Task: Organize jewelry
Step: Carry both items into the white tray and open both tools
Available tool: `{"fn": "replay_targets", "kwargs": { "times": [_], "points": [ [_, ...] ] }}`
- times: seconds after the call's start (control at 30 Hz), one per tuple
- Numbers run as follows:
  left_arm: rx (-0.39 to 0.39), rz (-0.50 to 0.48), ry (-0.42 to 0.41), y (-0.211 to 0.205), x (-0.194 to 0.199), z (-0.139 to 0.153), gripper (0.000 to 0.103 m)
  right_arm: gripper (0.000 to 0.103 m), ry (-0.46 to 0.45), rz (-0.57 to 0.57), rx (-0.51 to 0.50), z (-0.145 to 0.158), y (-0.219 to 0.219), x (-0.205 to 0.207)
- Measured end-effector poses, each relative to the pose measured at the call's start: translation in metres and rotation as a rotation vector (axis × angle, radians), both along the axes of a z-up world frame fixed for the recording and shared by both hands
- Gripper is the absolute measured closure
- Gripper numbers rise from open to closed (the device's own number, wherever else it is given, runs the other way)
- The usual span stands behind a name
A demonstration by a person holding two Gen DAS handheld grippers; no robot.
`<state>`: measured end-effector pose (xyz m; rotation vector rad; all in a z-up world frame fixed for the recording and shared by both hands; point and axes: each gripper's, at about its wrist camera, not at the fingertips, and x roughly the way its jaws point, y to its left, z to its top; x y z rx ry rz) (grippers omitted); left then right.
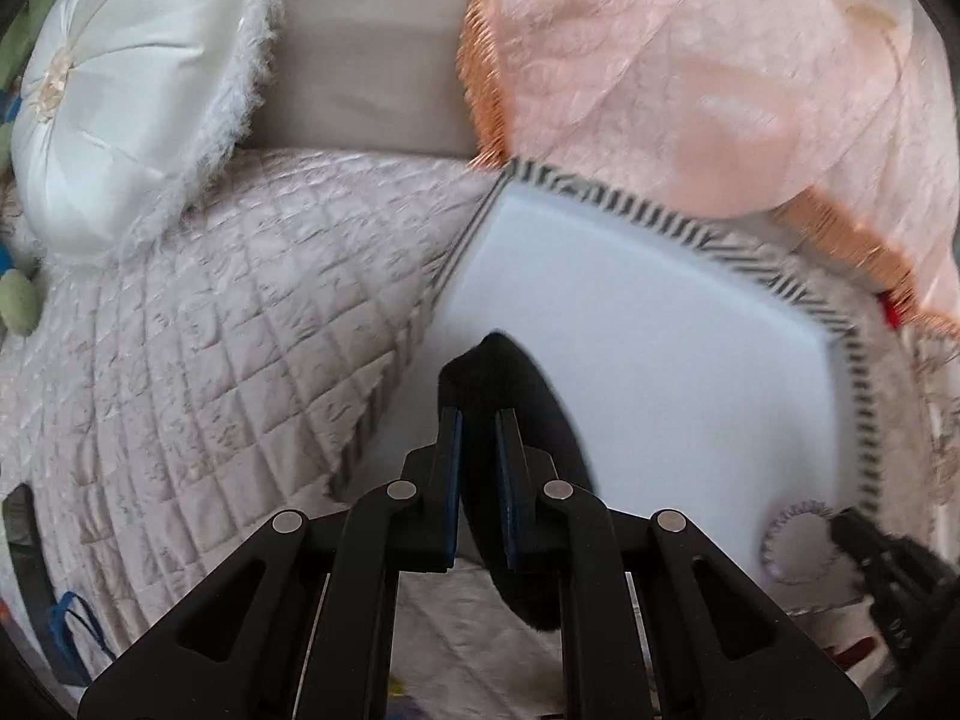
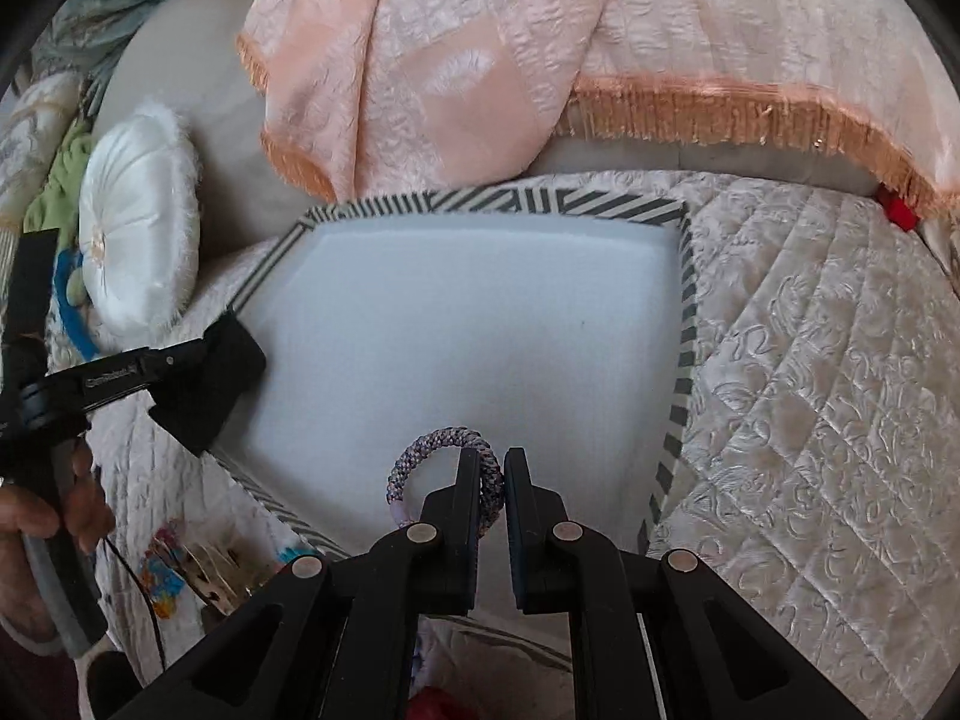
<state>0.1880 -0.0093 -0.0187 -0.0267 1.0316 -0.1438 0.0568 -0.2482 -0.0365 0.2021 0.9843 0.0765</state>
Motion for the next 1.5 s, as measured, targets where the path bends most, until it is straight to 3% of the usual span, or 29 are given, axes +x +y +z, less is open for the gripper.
{"fn": "replay_targets", "kwargs": {
  "times": [0.4, 0.5, 0.67, 0.73, 0.8, 1.07, 1.1, 1.17, 1.23, 1.3, 1.5],
  "points": [
    [0.104, -0.038, 0.046, 0.008, -0.056, -0.011, 0.093, 0.096, 0.093, 0.158, -0.120, -0.014, 0.008, -0.022],
    [0.102, -0.059, 0.050, 0.006, -0.072, -0.007, 0.093, 0.096, 0.103, 0.195, -0.139, -0.011, 0.002, -0.029],
    [0.040, -0.037, 0.044, 0.002, -0.063, 0.007, 0.093, 0.095, 0.060, 0.149, -0.060, -0.004, -0.013, -0.028],
    [0.038, -0.028, 0.027, -0.003, -0.053, 0.010, 0.093, 0.090, 0.032, 0.140, -0.038, 0.002, -0.011, -0.029],
    [0.059, -0.010, 0.012, -0.005, -0.042, 0.010, 0.093, 0.059, 0.009, 0.129, -0.026, 0.007, -0.009, -0.030],
    [0.055, 0.074, 0.063, 0.019, -0.019, -0.010, 0.093, 0.058, -0.011, 0.093, 0.045, 0.020, -0.004, -0.040],
    [0.038, 0.067, 0.068, 0.021, -0.020, -0.009, 0.091, 0.058, -0.007, 0.087, 0.055, 0.021, -0.005, -0.044],
    [0.009, 0.051, 0.060, 0.023, -0.027, -0.005, 0.076, 0.058, -0.013, 0.093, 0.070, 0.022, -0.007, -0.053],
    [-0.039, 0.028, 0.072, 0.023, -0.034, 0.000, 0.052, 0.058, -0.026, 0.094, 0.072, 0.024, -0.004, -0.060],
    [-0.043, 0.021, 0.065, 0.022, -0.043, 0.006, 0.044, 0.058, -0.040, 0.093, 0.070, 0.027, 0.000, -0.067],
    [-0.063, 0.037, 0.029, 0.027, -0.074, 0.027, 0.044, 0.057, -0.050, 0.098, 0.073, 0.034, 0.006, -0.090]
  ]
}}
